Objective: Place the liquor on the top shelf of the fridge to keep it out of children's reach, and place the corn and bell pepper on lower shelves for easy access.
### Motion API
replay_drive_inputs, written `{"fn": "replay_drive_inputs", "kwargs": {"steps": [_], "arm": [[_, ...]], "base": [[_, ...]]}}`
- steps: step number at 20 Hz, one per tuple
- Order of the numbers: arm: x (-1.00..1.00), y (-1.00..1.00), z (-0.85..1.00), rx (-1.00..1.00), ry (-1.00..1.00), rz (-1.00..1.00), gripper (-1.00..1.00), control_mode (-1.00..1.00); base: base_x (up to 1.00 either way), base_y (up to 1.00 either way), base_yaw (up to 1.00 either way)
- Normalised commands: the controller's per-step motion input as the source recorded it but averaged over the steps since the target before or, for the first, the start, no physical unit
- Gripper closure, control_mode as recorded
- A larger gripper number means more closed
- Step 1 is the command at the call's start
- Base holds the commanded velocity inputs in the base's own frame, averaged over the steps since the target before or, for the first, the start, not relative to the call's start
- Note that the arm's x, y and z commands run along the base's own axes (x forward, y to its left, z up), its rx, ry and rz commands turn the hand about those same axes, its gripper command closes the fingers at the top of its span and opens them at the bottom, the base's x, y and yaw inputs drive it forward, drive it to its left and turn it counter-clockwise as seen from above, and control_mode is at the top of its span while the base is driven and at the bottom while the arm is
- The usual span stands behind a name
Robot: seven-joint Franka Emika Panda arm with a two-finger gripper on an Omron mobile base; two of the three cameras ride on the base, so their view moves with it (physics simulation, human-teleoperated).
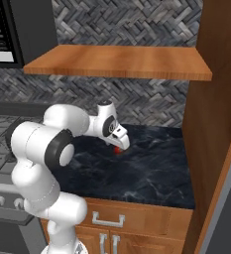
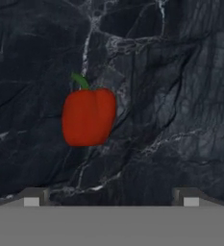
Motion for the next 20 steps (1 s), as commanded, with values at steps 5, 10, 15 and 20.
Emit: {"fn": "replay_drive_inputs", "kwargs": {"steps": [5,10,15,20], "arm": [[0.37,0.0,-0.25,0.0,0.0,0.0,-1.0,-1.0],[0.35,-0.01,-0.3,0.0,0.0,0.0,-1.0,-1.0],[0.34,0.0,-0.28,0.0,0.0,0.0,-1.0,-1.0],[0.28,-0.08,-0.29,0.0,0.0,0.0,-1.0,-1.0]], "base": [[0.0,0.0,0.0],[0.0,0.0,0.0],[0.0,0.0,0.0],[0.0,0.0,0.0]]}}
